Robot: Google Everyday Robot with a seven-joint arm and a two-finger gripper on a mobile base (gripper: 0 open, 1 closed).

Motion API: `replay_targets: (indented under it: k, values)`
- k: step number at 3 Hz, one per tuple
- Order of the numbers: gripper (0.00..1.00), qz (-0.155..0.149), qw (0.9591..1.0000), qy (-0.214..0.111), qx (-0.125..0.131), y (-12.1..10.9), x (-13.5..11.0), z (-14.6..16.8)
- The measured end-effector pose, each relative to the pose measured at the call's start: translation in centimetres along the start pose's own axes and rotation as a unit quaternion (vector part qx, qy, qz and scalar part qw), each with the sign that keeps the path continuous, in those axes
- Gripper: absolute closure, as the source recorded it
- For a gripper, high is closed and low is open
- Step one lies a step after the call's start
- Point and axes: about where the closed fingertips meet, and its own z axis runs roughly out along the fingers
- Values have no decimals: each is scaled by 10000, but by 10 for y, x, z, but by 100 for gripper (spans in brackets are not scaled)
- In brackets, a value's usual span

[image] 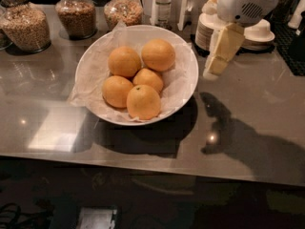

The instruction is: Pick orange from white bowl

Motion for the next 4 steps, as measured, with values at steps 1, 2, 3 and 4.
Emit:
replay_targets:
  k: [1,2,3,4]
  values:
    - [0,-862,9958,-267,-172,2,-48,5]
    - [0,-879,9954,-349,-157,2,-50,8]
    - [0,-1178,9885,-917,-233,4,-75,24]
    - [0,-1513,9691,-1890,-463,14,-126,41]
